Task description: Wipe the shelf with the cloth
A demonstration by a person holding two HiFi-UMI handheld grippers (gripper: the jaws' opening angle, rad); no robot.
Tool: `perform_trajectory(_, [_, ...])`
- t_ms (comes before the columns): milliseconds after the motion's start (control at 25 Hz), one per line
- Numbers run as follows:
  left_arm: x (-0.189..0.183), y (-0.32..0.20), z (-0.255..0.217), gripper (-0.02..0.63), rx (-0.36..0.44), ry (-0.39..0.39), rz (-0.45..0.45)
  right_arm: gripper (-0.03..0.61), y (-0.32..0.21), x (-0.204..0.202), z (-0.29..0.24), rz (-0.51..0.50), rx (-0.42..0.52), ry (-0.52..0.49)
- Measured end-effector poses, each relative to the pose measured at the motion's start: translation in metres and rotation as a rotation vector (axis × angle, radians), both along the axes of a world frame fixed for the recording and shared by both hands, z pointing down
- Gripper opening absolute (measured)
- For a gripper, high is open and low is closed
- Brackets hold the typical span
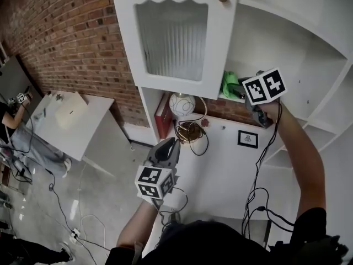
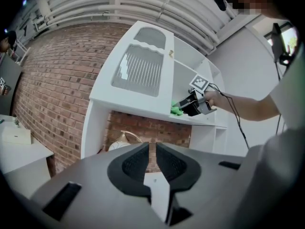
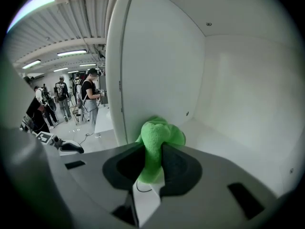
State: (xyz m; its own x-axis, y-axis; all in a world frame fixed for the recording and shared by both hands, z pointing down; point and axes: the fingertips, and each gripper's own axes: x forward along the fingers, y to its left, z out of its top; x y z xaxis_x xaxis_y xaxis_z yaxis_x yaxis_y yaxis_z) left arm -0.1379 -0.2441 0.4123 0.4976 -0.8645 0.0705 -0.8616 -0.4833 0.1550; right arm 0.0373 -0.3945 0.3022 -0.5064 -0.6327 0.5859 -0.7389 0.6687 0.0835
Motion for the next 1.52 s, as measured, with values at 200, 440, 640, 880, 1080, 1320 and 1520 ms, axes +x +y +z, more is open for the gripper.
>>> perform_trajectory(200, [0.017, -0.003, -0.003, 0.046, 0.003, 0.004, 0.048, 0.084, 0.009, 0.022, 0.002, 0.03, -0.007, 0.007])
perform_trajectory(440, [0.04, -0.004, -0.004, 0.046, 0.013, 0.006, 0.108, 0.086, 0.022, 0.059, 0.004, 0.091, -0.008, 0.011])
perform_trajectory(640, [0.064, -0.005, -0.004, 0.046, 0.011, 0.005, 0.17, 0.086, 0.032, 0.093, 0.005, 0.155, -0.003, 0.022])
perform_trajectory(880, [0.088, -0.007, -0.005, 0.046, 0.015, 0.009, 0.232, 0.086, 0.043, 0.135, 0.007, 0.238, 0.014, 0.064])
perform_trajectory(1080, [0.106, -0.007, -0.005, 0.046, 0.018, 0.01, 0.278, 0.086, 0.053, 0.173, 0.008, 0.316, 0.031, 0.105])
perform_trajectory(1320, [0.125, -0.008, -0.006, 0.046, 0.021, 0.013, 0.324, 0.086, 0.062, 0.214, 0.009, 0.399, 0.04, 0.15])
perform_trajectory(1520, [0.139, -0.01, -0.006, 0.046, 0.021, 0.013, 0.36, 0.086, 0.069, 0.247, 0.009, 0.463, 0.053, 0.206])
